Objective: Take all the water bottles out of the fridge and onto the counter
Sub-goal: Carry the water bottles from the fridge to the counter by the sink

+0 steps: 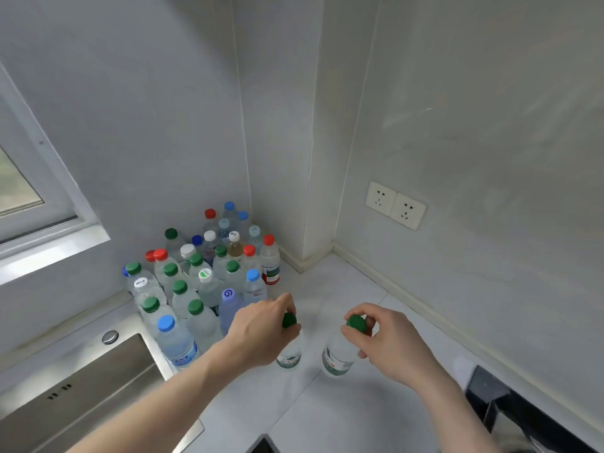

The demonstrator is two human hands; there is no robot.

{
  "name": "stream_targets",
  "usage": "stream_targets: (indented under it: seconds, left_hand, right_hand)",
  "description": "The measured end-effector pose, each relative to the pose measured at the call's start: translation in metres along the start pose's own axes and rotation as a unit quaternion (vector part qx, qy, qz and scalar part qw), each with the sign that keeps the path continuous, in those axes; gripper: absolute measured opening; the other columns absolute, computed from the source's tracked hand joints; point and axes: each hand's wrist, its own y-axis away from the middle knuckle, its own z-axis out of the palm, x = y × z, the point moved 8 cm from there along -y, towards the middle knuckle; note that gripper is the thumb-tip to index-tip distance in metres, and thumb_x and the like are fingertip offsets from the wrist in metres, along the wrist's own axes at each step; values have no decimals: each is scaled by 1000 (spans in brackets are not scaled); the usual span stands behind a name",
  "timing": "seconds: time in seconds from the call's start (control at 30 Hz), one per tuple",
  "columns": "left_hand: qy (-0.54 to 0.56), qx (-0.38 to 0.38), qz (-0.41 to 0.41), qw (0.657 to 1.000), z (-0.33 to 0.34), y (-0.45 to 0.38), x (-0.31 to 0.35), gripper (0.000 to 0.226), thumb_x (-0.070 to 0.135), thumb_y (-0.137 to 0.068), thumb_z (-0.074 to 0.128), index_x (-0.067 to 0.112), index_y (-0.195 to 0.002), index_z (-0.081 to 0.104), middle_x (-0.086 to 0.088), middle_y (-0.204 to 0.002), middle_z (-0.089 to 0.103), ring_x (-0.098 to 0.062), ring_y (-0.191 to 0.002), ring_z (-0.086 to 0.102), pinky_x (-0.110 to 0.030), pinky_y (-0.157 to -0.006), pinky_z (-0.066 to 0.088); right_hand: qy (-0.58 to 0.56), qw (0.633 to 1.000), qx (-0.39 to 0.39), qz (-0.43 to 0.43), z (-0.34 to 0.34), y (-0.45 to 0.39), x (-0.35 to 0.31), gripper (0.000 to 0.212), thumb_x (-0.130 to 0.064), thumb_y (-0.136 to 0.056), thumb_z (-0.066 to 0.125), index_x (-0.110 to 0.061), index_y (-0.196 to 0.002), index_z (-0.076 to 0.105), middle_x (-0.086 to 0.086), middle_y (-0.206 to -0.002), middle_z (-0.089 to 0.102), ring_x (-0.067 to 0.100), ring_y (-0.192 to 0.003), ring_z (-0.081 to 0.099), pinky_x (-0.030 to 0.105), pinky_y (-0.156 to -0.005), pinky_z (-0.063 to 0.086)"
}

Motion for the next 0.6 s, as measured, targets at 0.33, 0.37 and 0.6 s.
stream_targets:
  seconds: [0.33, 0.37, 0.6]
  left_hand:
    - [-90, 11, 58, 994, 20, -93, -30, 27, 46, -101, 48, 21, -110, 49, 2, -102, 71, -26, -93, 65, -39, -89, 38]
    - [-100, 9, 58, 993, 24, -100, -32, 27, 45, -101, 48, 20, -110, 49, 2, -102, 71, -27, -94, 65, -39, -90, 37]
    - [-157, -26, 28, 987, 43, -147, -57, 28, 44, -101, 48, 19, -113, 48, -2, -106, 71, -32, -110, 58, -44, -103, 32]
  right_hand:
    - [3, 999, 21, 39, 19, -34, 3, 7, -46, -89, 74, -42, -94, 71, -6, -82, 65, 6, -66, 73, 29, -70, 52]
    - [3, 999, 23, 42, 19, -36, 4, 7, -45, -88, 75, -42, -94, 71, -7, -81, 65, 6, -66, 73, 29, -70, 52]
    - [-1, 998, 28, 60, 23, -58, 11, 6, -43, -88, 74, -41, -92, 72, -17, -84, 65, 9, -68, 74, 34, -68, 56]
